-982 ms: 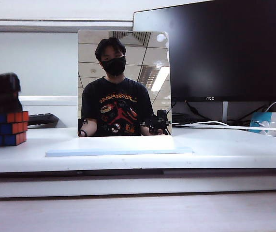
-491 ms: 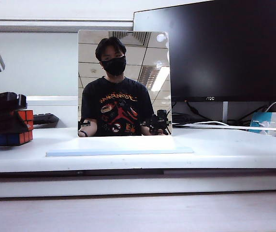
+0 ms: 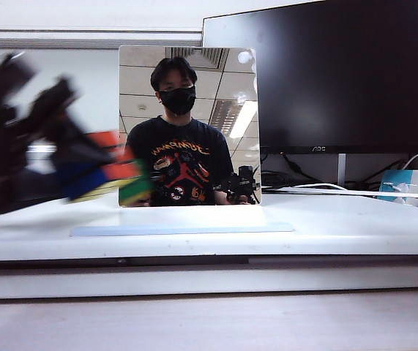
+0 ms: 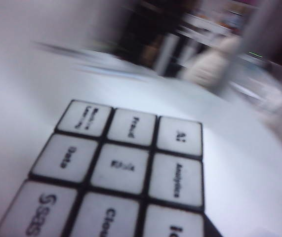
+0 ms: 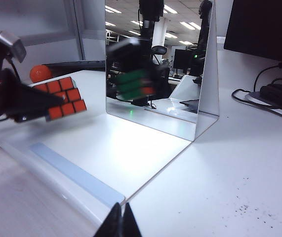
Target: Move the the Rubik's Cube near the mirror.
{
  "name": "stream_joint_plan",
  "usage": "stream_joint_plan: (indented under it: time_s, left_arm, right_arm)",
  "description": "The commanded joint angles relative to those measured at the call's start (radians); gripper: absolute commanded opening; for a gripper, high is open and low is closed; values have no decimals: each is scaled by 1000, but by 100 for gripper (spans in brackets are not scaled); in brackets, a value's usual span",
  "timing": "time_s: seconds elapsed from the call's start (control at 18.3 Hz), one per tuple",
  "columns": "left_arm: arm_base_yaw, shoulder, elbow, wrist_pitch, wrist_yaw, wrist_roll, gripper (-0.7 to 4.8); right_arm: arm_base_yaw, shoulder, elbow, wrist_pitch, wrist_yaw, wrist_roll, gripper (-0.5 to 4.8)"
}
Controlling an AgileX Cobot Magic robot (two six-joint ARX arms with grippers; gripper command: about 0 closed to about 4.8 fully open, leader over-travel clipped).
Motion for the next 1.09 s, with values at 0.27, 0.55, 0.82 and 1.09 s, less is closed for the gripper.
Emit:
stream_joint_plan:
  time_s: [0.27,0.55,0.82,1.09]
  left_arm:
    - [-460,66,313,-340,-689,81,-5]
    - [-481,258,428,-417,-833,-60,-5]
    - [-488,259,427,-417,-824,-57,71]
    - [-487,259,427,-410,-818,-56,236]
  right_arm:
    - [0,0,-5,17,1,0,0]
    - [0,0,-5,19,1,0,0]
    - [-1,0,-5,20,4,0,0]
    - [-1,0,-5,20,4,0,0]
